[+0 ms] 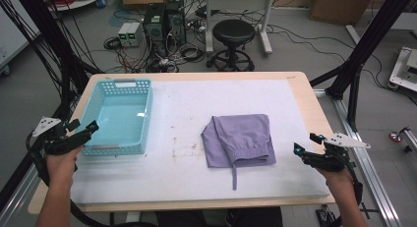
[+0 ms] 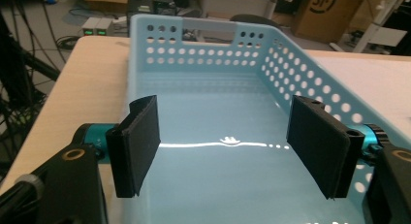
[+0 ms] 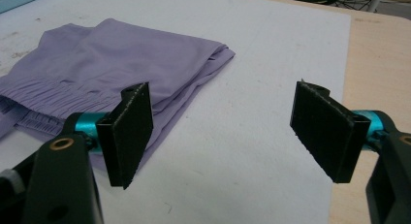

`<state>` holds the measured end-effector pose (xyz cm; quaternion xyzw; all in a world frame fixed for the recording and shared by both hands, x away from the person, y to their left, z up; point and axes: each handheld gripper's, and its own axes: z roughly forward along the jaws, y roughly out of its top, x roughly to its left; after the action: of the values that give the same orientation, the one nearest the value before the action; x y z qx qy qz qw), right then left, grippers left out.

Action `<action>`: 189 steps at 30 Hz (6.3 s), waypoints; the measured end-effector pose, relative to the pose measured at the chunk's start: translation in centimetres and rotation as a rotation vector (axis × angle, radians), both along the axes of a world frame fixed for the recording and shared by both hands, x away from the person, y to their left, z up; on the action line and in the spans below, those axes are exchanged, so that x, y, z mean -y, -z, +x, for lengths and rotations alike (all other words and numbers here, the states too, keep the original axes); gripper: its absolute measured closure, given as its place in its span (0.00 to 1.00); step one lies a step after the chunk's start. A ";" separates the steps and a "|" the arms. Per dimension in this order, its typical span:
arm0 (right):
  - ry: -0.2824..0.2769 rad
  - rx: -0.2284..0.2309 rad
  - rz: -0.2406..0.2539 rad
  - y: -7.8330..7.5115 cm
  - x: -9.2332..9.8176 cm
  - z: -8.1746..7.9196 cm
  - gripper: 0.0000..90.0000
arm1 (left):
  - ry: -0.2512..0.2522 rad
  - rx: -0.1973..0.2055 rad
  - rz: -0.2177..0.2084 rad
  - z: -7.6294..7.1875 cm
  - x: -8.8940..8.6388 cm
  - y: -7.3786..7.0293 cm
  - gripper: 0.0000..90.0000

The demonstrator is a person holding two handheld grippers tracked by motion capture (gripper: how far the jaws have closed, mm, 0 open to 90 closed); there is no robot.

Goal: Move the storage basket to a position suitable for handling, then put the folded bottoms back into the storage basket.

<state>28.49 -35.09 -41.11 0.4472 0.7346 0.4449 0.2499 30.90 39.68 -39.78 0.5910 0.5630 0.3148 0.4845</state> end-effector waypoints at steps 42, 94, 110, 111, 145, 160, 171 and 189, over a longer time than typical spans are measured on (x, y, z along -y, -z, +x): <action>-0.020 -0.006 -0.040 0.2 -0.6 0.1 0.26 | 0.010 -0.165 0.038 -0.2 -0.1 2.3 0.89; -0.012 0.014 -0.024 -0.5 -0.6 0.0 0.26 | 0.087 0.072 -0.098 -1.8 7.4 -1.5 0.30; -0.005 0.019 -0.018 -0.5 -0.2 -0.1 0.26 | 0.221 0.110 -0.105 -1.0 13.8 -2.4 0.30; -0.007 0.020 -0.021 -0.5 -0.2 -0.1 0.26 | 0.231 0.113 -0.103 -0.9 14.4 -2.3 0.30; -0.019 0.023 -0.009 -0.3 0.3 -0.1 0.26 | 0.439 -0.112 0.035 3.0 30.7 3.2 0.47; -0.025 0.020 0.000 -0.3 0.2 -0.1 0.26 | 0.389 -0.278 0.112 5.5 32.6 6.1 0.51; -0.025 0.018 0.000 -0.3 0.3 0.0 0.26 | 0.393 -0.304 0.157 5.6 33.3 6.0 0.92; -0.012 0.020 0.015 -0.3 0.9 0.0 0.26 | 0.531 -0.199 -0.039 5.2 37.1 4.3 0.98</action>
<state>28.45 -35.95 -40.85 0.4400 0.7314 0.4564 0.2513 36.08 2.60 -44.07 0.7364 0.4390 0.1065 0.5036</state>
